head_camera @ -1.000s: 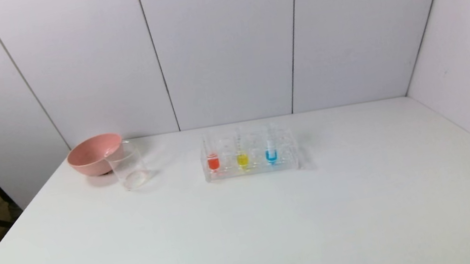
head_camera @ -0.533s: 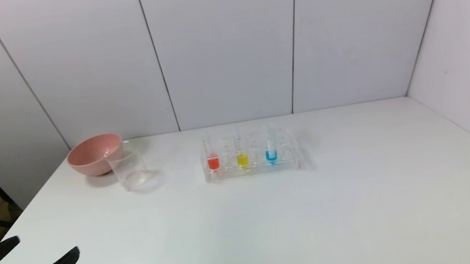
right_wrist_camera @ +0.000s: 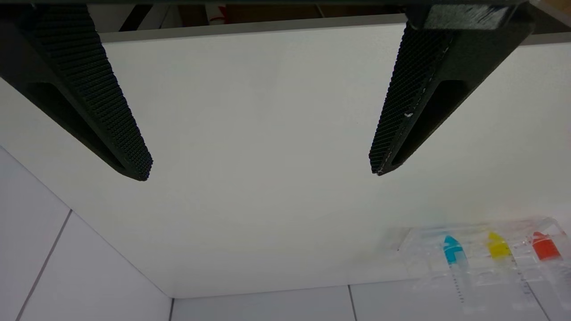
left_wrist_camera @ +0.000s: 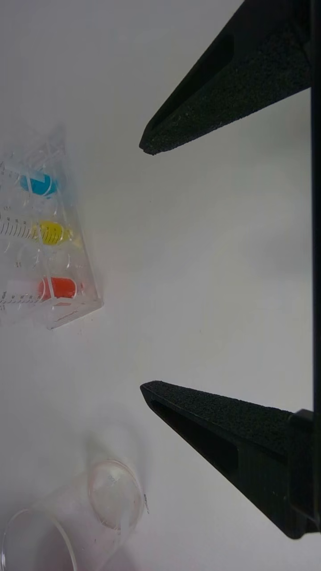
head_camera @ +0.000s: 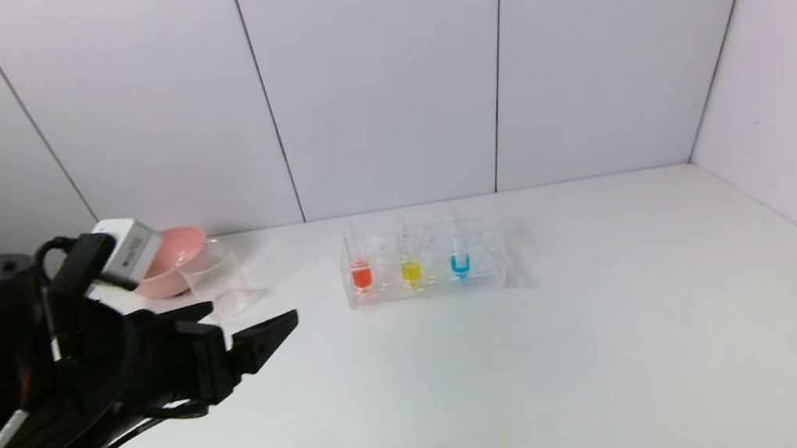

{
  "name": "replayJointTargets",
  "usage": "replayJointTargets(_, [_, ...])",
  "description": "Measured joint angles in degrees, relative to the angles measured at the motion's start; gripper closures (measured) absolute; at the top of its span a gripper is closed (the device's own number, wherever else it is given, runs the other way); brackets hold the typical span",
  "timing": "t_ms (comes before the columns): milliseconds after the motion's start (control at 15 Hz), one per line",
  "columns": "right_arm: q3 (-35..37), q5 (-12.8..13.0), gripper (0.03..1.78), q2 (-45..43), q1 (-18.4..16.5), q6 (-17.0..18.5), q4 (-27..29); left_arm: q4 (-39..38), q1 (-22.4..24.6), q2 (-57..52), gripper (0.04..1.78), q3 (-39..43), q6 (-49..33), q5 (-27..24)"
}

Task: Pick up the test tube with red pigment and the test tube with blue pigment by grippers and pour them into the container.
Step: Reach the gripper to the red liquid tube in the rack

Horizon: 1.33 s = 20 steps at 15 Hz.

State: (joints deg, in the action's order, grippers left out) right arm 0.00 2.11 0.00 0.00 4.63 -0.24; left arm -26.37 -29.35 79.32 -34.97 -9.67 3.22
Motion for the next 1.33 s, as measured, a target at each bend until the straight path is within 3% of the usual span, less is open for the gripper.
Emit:
replayJointTargets(267, [0.0, 0.0, 0.04, 0.0, 0.0, 0.0, 0.02, -0.91, -7.58, 13.31, 0.05, -9.2, -3.41, 18.1])
replayJointTargets(533, [0.0, 0.0, 0.04, 0.0, 0.0, 0.0, 0.0, -1.07, -10.3, 24.56, 0.05, -17.99, -5.96, 29.39])
replayJointTargets(933, [0.0, 0.0, 0.04, 0.0, 0.0, 0.0, 0.0, -6.53, -10.72, 35.67, 0.05, -24.37, -7.19, 31.98])
replayJointTargets(1333, [0.0, 0.0, 0.04, 0.0, 0.0, 0.0, 0.0, -10.86, -6.31, 43.25, 0.05, -31.95, -3.47, 31.84])
